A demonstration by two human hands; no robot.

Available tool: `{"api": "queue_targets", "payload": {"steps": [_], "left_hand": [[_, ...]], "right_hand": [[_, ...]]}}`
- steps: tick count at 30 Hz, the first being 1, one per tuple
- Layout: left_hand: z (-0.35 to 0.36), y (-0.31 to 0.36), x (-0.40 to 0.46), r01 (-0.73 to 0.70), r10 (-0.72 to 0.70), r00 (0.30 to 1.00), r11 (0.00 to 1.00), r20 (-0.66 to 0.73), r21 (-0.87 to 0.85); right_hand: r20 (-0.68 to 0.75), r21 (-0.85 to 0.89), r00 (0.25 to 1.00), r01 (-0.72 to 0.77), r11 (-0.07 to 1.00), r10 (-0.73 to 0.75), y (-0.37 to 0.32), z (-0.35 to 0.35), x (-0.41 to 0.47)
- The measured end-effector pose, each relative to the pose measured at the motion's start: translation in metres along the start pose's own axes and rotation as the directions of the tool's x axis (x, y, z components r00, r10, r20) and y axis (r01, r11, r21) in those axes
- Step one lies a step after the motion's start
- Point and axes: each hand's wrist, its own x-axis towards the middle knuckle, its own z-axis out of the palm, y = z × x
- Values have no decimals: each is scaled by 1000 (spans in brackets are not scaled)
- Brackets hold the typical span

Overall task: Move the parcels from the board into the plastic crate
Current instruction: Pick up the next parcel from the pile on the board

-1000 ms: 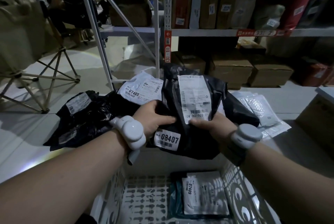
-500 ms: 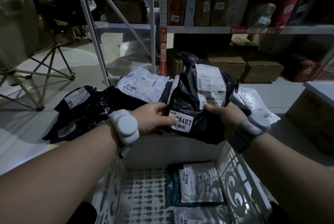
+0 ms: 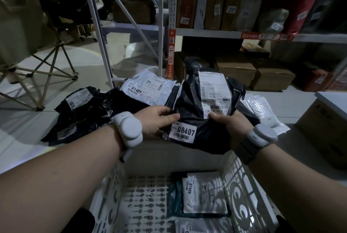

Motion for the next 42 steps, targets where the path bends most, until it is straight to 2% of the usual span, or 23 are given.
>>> {"api": "queue_targets", "payload": {"steps": [5,9,13,19,25,28,32,34,37,39,42], "left_hand": [[0,-3,2,-12,14,995,1000,-103,22],[0,-6,3,-20,44,975,994,-218,111],[-1,-6,5,-43,45,968,999,-247,13],[0,-9,7,1,-8,980,999,-201,-32],[-5,-14,12,33,-97,963,970,-253,-243],[-7,-14,14,18,-94,954,965,-283,-261],[1,-7,12,-25,-19,965,986,-262,-163],[6,-5,11,-7,-32,970,987,-241,-161],[12,-6,9,31,-86,985,941,-147,-337],[13,-5,2,82,-135,988,868,-75,-490],[13,-13,-1,84,-147,987,827,-68,-555]], "right_hand": [[162,-179,987,13,984,16,4,12,-11],[193,-43,975,-102,994,109,5,16,-9],[141,90,982,-142,986,129,4,13,-4],[69,82,995,-78,994,72,0,11,-6],[52,74,997,-68,995,64,-6,11,-6],[42,119,997,-67,991,63,-9,11,-7],[64,162,996,-72,984,62,-11,10,-9],[112,178,991,-91,980,72,-13,11,-12],[204,230,977,-115,966,67,-13,13,-18],[244,227,968,-123,966,66,-11,13,-20],[288,174,953,-150,973,95,-7,10,-23]]}}
